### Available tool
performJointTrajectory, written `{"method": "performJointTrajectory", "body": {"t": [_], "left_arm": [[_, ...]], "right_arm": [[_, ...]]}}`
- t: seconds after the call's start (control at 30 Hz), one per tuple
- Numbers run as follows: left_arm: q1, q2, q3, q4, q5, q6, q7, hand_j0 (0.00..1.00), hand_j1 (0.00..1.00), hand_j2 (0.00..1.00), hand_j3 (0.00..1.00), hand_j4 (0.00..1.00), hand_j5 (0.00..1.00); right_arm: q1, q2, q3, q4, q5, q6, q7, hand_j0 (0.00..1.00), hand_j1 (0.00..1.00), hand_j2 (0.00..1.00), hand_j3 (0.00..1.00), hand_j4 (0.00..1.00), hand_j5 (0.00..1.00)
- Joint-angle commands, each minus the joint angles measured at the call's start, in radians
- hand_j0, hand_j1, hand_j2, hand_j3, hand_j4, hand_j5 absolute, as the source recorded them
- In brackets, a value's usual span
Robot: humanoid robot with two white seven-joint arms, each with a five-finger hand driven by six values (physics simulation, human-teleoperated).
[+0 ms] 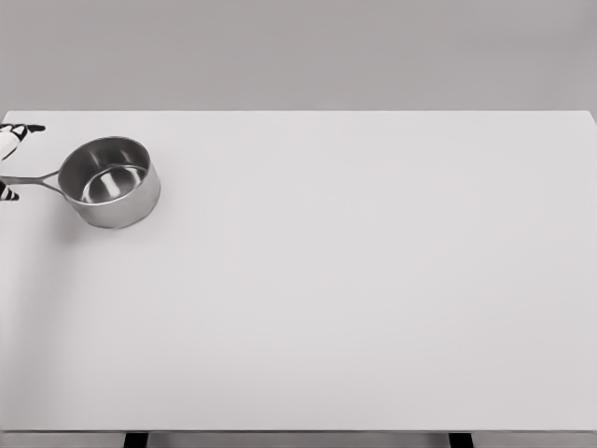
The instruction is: Rotate pot handle
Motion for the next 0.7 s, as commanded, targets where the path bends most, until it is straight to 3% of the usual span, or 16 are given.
{"method": "performJointTrajectory", "body": {"t": [0.0,0.47,0.67], "left_arm": [[0.0,-0.001,-0.002,0.021,0.001,0.001,0.001,1.0,1.0,1.0,1.0,1.0,1.0],[-0.041,-0.021,-0.005,0.047,0.0,0.001,0.002,1.0,1.0,1.0,1.0,1.0,1.0],[-0.022,-0.013,-0.003,-0.001,0.014,-0.006,0.002,1.0,1.0,1.0,1.0,1.0,1.0]], "right_arm": [[0.0,0.0,0.0,0.0,0.0,0.0,0.0,1.0,1.0,1.0,1.0,1.0,1.0],[0.0,0.0,0.0,0.0,0.0,0.0,0.0,1.0,1.0,1.0,1.0,1.0,1.0],[0.0,0.0,0.0,0.0,0.0,0.0,0.0,1.0,1.0,1.0,1.0,1.0,1.0]]}}
